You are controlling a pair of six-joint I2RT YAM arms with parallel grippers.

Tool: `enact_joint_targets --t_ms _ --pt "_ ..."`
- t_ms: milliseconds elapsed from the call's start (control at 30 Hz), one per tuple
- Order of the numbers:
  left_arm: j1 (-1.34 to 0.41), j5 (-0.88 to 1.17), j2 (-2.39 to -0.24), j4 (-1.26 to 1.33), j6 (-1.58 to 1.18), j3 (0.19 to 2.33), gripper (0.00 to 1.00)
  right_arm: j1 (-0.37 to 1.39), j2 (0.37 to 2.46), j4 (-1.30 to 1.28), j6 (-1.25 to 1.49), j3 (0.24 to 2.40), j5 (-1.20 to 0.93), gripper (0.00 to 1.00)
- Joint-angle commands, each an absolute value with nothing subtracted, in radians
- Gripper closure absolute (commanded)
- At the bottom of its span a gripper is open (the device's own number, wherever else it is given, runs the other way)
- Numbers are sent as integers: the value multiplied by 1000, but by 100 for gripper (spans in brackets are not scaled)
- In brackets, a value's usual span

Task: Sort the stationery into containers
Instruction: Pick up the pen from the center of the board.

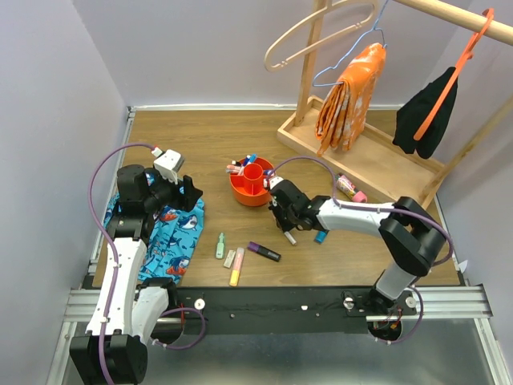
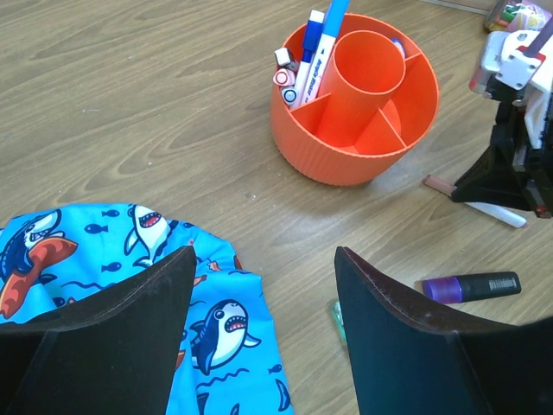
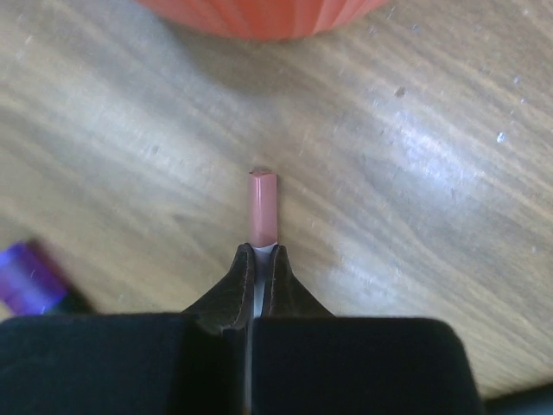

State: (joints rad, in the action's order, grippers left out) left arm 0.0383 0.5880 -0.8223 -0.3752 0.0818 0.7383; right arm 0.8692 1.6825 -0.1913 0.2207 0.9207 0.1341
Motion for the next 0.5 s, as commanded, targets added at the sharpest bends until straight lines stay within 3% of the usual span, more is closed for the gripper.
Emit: enact_joint_targets --t_ms 0,267,467 --pt "44 620 -818 -374 92 741 26 868 1530 -290 163 954 35 99" --pt "43 686 -845 -333 54 719 26 870 1356 -28 18 1129 -202 99" --pt "44 758 -894 -272 43 715 26 868 1437 441 -49 1115 -124 99"
